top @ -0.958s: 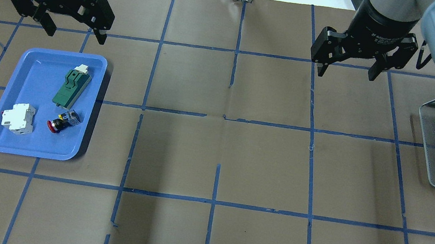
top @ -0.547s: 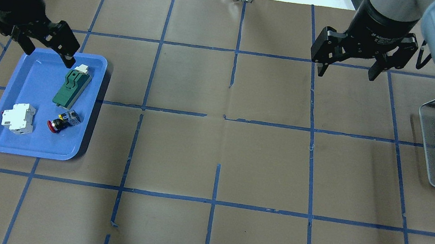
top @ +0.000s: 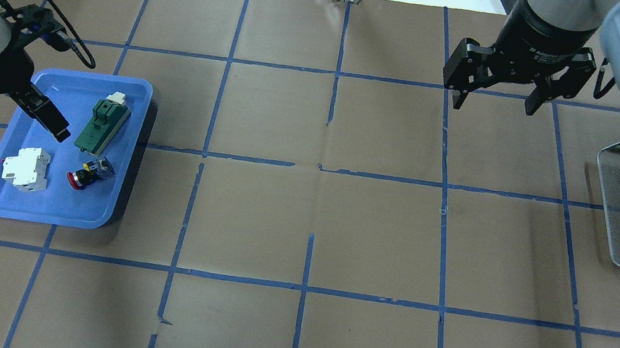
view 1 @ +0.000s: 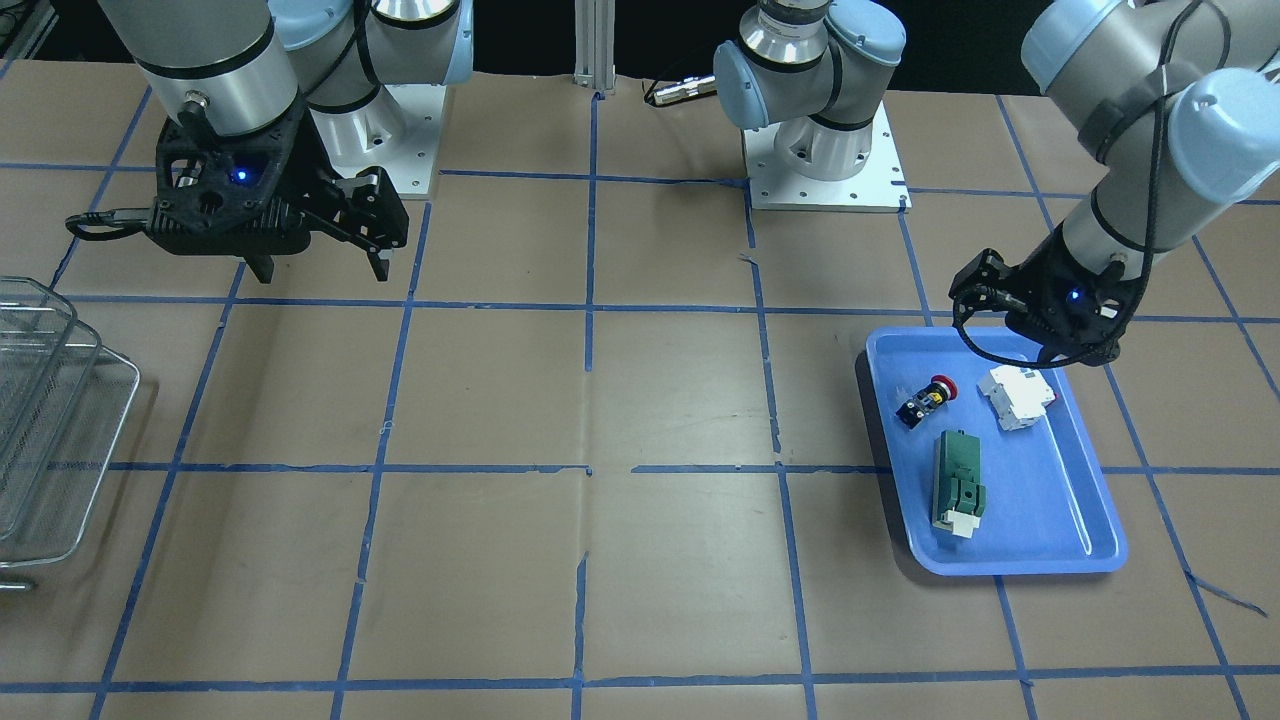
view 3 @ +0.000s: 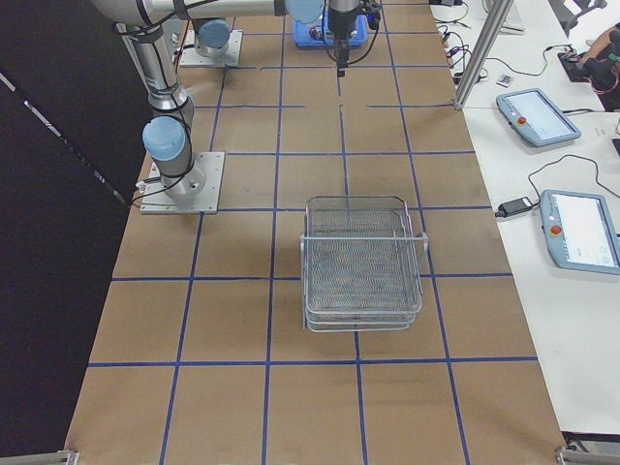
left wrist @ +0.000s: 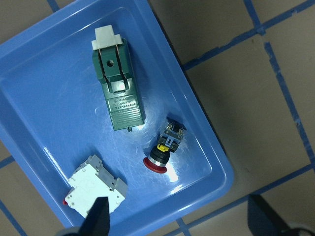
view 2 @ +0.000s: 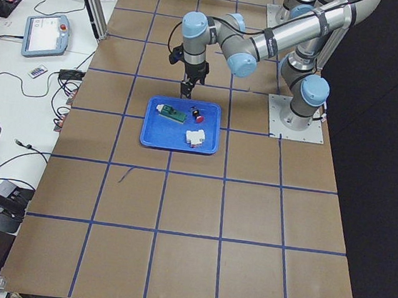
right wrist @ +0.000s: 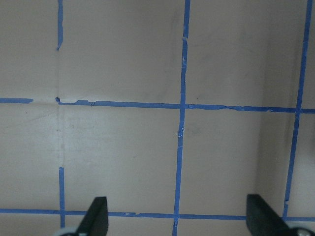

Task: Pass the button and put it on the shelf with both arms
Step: 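Lower the left gripper and grasp the red-capped push button, then lift the push button with the left gripper and carry it toward table center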

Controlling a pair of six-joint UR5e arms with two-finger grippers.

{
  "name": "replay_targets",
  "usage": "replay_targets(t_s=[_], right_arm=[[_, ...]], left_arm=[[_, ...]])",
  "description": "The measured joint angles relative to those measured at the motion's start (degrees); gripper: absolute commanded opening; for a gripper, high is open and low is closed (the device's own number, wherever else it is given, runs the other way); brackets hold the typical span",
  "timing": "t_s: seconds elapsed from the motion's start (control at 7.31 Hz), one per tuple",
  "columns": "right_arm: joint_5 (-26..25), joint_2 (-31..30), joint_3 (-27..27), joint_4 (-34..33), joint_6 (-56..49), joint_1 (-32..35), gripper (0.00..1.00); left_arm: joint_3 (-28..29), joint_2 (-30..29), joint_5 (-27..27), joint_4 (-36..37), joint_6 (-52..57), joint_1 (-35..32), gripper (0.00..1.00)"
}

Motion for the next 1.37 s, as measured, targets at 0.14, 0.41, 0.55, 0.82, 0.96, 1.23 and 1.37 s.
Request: replay_targets(t_s=[0.14, 0.41, 0.55, 0.82, 0.96, 1.23, 1.37], right_arm=[[0.0, 0.0, 0.0, 0.0, 0.0, 0.0, 1.0], [0.0, 0.0, 0.0, 0.0, 0.0, 0.0, 1.0], [0.0, 0.0, 0.0, 0.0, 0.0, 0.0, 1.0], [0.1, 0.0, 0.0, 0.0, 0.1, 0.1, 1.0], [0.1, 0.0, 0.0, 0.0, 0.2, 0.1, 1.0], [0.1, 0.0, 0.0, 0.0, 0.2, 0.1, 1.0], [0.1, 0.0, 0.0, 0.0, 0.2, 0.1, 1.0]], left_arm=[[-5.0, -0.3, -0.2, 6.7, 5.1, 0.8, 1.0], [-11.9, -1.6, -0.5, 16.0, 12.5, 1.3, 1.0], [-13.0, -3.3, -0.5, 18.1, 16.1, 1.4, 1.0], [-13.5, -7.2, -0.5, 21.9, 19.3, 1.5, 0.93], [-13.4, -8.5, -0.5, 22.9, 19.7, 1.5, 0.78], [-13.8, -9.7, -0.4, 24.6, 20.2, 1.4, 0.28], [-13.9, -9.8, -0.2, 24.9, 20.9, 1.4, 0.0]])
